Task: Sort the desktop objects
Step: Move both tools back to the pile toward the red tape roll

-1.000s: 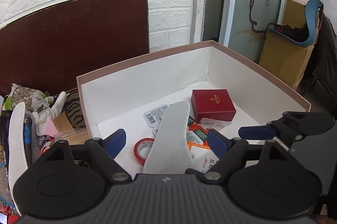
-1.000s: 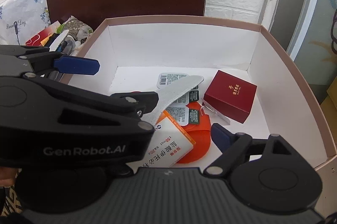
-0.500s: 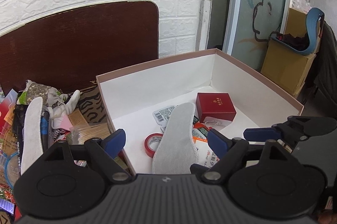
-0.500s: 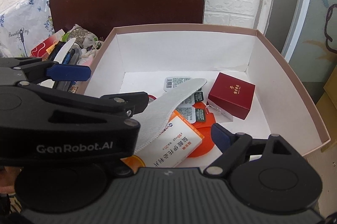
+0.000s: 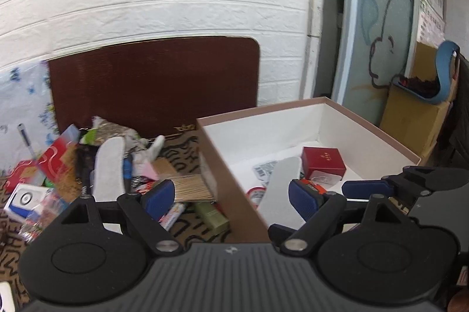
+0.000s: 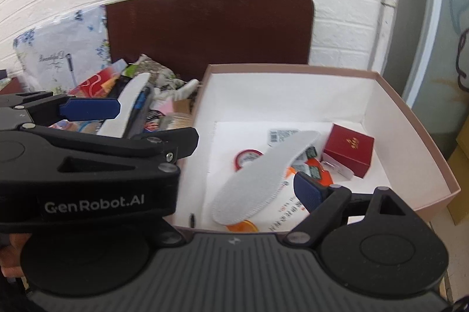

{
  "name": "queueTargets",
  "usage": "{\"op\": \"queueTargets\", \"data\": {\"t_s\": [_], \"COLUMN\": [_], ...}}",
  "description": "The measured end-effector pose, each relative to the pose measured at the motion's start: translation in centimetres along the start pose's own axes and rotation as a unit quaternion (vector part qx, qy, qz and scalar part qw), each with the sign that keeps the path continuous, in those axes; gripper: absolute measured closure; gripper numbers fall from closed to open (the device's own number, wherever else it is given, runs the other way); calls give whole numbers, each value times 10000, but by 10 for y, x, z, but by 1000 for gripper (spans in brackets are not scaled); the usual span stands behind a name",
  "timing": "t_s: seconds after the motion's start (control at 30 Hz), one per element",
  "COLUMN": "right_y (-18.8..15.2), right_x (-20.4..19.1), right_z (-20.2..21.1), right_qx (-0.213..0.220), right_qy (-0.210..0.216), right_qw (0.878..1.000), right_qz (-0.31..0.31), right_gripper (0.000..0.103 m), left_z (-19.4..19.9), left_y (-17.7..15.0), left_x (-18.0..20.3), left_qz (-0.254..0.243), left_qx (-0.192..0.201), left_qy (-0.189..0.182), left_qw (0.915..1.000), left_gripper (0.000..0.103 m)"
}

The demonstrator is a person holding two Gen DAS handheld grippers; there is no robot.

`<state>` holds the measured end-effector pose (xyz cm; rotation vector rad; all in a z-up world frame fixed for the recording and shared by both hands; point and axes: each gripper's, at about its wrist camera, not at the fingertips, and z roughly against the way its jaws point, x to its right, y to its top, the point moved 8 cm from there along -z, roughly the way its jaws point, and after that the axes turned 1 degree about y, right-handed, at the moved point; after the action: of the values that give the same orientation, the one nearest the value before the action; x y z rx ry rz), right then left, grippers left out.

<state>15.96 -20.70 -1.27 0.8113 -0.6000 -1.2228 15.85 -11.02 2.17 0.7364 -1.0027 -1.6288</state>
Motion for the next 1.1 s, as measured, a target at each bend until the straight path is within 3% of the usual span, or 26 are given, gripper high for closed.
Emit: {"op": "queueTargets", "data": {"t_s": [0.4,0.63,0.77,0.83,0.9,1.1], "right_y": [1,-23,-39,-45,-50,-56], "right_x": [-114,-164,-181,-190,-195,-203], "right_z": [5,-18,-37,-50,-62,-87], "right_qx": [351,298,195,144,100,63], "right_qy": [926,1100,1112,1078,1048,1042], "right_qw": [9932,9885,9876,9873,9872,9877], "right_qz": [609,996,1095,1156,1196,1165], "right_gripper": [16,16,17,18,19,35], "left_z": [57,58,47,39,30,7], "left_y": [-45,-95,-120,-130,-136,-146], "left_x": [-107,-166,-190,-196,-202,-212], "left_qz": [815,1279,1489,1532,1608,1950], "left_qx": [91,-295,-533,-668,-786,-1027], "left_qy": [708,1108,1134,1133,1049,810], "left_qw": [9941,9851,9809,9794,9782,9720], "left_gripper": [15,15,17,19,31,54]}}
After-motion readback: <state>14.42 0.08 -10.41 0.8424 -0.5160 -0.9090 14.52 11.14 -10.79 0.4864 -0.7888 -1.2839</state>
